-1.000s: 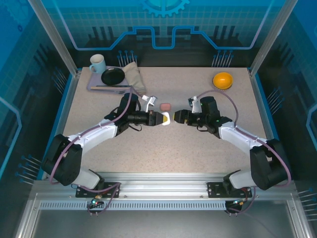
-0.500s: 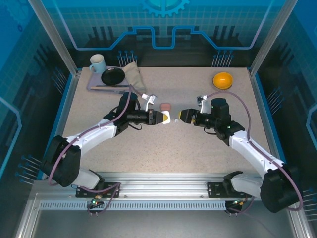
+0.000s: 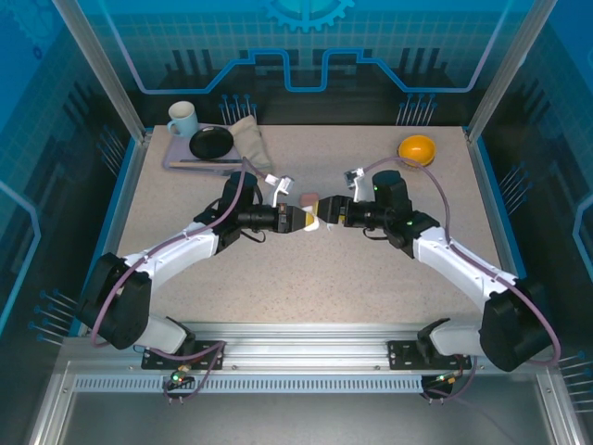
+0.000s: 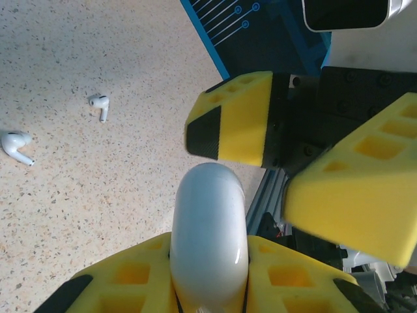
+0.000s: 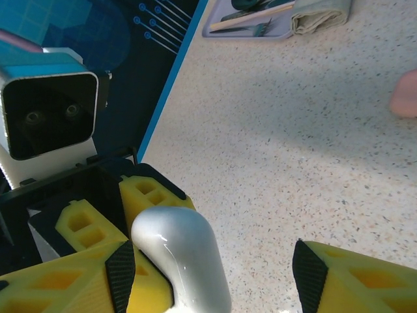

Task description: Insert wireless bluetooth earbuds into charging case

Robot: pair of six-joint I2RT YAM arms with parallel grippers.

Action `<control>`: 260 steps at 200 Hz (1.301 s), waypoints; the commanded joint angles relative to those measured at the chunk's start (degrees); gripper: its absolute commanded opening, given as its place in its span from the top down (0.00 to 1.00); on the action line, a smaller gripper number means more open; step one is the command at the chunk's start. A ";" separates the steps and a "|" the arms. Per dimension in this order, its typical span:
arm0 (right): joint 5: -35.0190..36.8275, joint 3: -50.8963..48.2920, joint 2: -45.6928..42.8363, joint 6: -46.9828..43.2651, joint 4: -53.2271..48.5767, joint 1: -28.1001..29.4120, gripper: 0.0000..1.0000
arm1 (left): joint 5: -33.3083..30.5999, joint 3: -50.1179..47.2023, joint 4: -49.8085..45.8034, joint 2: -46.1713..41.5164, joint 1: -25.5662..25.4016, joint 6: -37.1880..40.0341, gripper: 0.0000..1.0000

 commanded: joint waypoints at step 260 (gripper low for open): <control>-12.09 -8.86 -4.02 0.36 5.15 -9.72 0.45 | 2.66 3.95 1.06 -0.79 -0.19 1.38 0.87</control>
